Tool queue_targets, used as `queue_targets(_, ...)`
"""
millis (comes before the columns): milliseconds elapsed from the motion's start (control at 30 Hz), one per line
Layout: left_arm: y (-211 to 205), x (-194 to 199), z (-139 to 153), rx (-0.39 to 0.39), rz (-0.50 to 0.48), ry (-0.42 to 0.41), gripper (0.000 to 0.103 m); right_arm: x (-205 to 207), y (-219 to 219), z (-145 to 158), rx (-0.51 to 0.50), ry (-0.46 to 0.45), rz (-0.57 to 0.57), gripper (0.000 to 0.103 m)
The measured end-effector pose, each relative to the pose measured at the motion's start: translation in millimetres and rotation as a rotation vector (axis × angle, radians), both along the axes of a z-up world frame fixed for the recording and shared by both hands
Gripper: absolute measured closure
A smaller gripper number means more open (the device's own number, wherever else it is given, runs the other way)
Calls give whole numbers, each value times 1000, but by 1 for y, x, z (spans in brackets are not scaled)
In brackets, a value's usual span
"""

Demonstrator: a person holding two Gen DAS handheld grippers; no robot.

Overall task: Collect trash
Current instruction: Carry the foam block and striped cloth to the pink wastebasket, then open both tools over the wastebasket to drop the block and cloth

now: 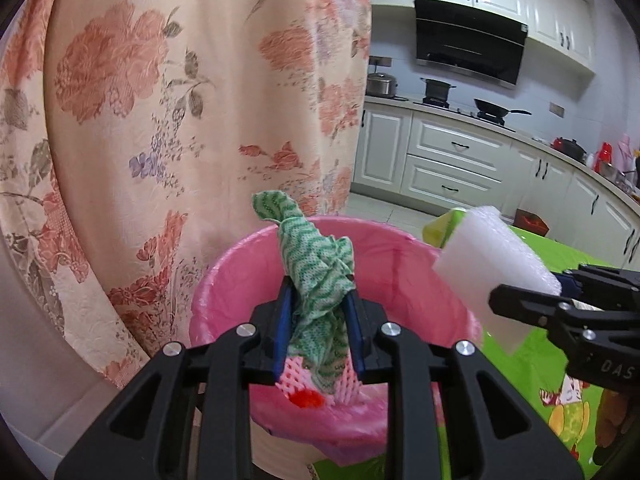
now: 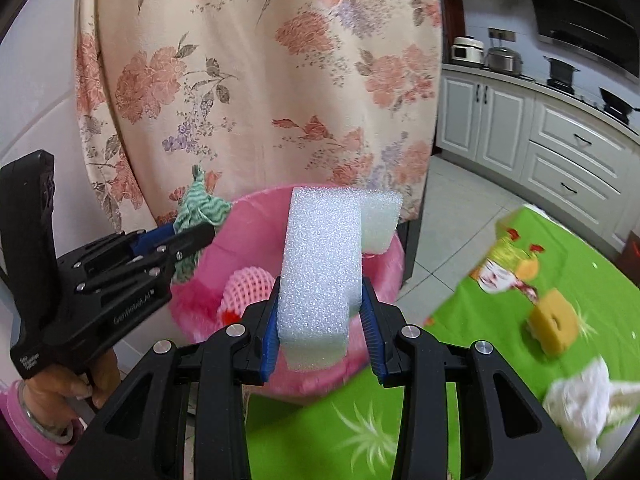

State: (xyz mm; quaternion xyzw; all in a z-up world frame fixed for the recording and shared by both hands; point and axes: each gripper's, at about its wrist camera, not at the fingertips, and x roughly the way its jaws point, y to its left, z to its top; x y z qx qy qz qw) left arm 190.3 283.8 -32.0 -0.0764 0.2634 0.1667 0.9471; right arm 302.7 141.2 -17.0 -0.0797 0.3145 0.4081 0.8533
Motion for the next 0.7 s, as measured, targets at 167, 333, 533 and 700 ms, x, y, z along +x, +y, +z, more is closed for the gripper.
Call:
queue_targets(167, 12, 11, 3, 4, 3, 22, 75, 16, 26, -2, -28, -12, 45, 67)
queue_targets(333, 19, 19, 8, 12, 12, 29, 63, 33, 45, -6, -49, -18, 92, 58)
queue_targets(533, 25, 11, 18, 12, 96, -7, 34, 35, 32, -3, -38, -68, 96, 34)
queue_targets(700, 8, -3, 24, 45, 140, -29, 17, 24, 0, 3, -9, -83, 82, 34)
